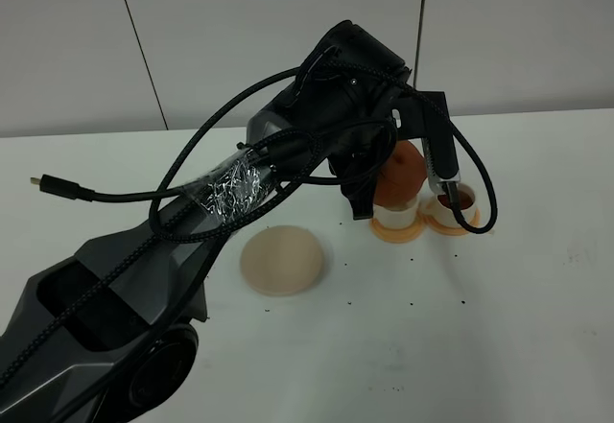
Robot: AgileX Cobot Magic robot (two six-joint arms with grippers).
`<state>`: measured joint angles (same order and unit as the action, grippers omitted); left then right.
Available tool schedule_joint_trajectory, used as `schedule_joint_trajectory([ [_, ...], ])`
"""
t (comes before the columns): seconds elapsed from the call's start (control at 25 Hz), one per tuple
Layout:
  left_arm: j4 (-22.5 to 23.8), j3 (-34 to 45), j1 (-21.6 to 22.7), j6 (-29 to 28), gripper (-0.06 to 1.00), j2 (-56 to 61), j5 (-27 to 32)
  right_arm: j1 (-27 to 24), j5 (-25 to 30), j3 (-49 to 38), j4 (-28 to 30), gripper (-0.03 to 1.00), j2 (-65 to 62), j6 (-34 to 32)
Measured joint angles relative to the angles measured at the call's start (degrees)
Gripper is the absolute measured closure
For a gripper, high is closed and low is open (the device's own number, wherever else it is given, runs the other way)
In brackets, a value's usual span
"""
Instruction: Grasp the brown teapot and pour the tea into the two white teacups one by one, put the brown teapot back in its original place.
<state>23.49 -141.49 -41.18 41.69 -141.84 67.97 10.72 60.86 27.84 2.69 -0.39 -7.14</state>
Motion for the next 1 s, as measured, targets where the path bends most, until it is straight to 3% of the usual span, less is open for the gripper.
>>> schedule_joint_trajectory([
  [0.28,-0.8,0.0,0.2,-1.0,0.78,1.3,0.0,0.0,0.0,0.0,0.0,0.73,0.0,0.0],
  [1.0,-10.8,0.0,3.5,-1.2,0.78,5.5,0.1,0.0,0.0,0.0,0.0,0.73,0.0,-0.1],
])
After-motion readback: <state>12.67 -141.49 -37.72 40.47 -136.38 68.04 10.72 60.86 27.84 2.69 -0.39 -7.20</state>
